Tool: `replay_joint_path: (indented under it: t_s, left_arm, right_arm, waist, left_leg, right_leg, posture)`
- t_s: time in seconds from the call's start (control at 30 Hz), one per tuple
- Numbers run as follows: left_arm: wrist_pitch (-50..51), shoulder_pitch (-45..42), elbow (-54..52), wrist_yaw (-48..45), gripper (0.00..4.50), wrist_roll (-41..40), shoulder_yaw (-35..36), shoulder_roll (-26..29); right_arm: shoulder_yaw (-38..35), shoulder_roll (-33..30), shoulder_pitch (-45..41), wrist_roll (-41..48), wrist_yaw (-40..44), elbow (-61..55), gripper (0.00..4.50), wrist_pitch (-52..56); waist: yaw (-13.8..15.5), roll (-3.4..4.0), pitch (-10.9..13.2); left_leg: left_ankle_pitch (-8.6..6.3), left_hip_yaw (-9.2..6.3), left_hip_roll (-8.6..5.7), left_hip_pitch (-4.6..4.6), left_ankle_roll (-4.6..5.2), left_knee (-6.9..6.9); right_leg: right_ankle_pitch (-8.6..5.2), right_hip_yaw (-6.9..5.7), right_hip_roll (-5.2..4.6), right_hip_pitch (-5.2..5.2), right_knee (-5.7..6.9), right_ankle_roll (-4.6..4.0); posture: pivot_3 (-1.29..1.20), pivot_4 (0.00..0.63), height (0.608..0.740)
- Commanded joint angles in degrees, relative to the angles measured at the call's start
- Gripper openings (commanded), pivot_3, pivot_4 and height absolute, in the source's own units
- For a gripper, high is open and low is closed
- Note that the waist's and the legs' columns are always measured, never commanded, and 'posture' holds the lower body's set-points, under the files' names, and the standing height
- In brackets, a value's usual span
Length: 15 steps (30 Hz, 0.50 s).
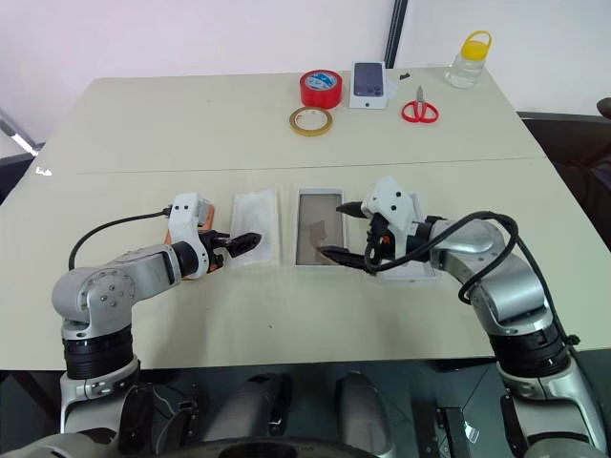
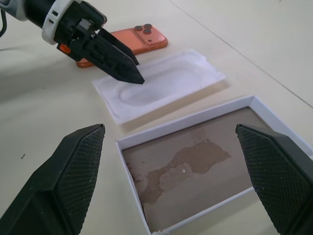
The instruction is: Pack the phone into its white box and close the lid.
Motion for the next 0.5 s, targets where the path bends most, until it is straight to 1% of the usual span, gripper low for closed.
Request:
replay_joint_path:
  t_s: [0.03,0.17,0.4,0.5]
  left_arm:
    - [0.2,-1.5,-3.1,-0.9,4.50,-3.5,3.9,-1.2]
    - [2.6,-2.3,-2.4,0.4,4.50,-4.6,6.4,-1.8]
    - [7.9,-3.5,-1.0,3.0,4.50,-3.5,7.4,-3.6]
    - [10.3,-4.1,0.2,4.0,4.50,-2.9,8.1,-5.3]
  right_arm:
    - [-0.5,0.0,0.5,0.2,-0.5,-2.7,4.47,-1.0]
    - [-0.2,0.2,0.9,0.2,-0.7,-3.0,4.47,-1.1]
    - [0.7,-0.7,0.3,-0.4,0.8,-3.2,4.47,-2.0]
    - [1.8,-1.5,-0.2,-1.3,1.7,-3.7,4.47,-2.7]
  waist:
    - [0.0,-0.01,0.0]
    - [-0.1,-0.01,0.0]
    - [0.0,-0.02,0.0]
    - [0.0,-0.01,0.0]
  left_leg:
    - [0.00,0.00,0.00,0.00,0.00,0.00]
    - [0.00,0.00,0.01,0.00,0.00,0.00]
    - [0.00,0.00,0.00,0.00,0.00,0.01]
    - [0.00,0.00,0.00,0.00,0.00,0.01]
  right_leg:
    - [0.00,0.00,0.00,0.00,0.00,0.00]
    - [0.00,0.00,0.01,-0.01,0.01,0.00]
    - [0.00,0.00,0.01,0.01,0.00,0.00]
    - [0.00,-0.01,0.01,0.01,0.00,0.00]
  posture:
    - [0.00,0.150,0.740]
    - [0.00,0.150,0.740]
    - [0.00,0.150,0.740]
    - [0.00,0.150,0.740]
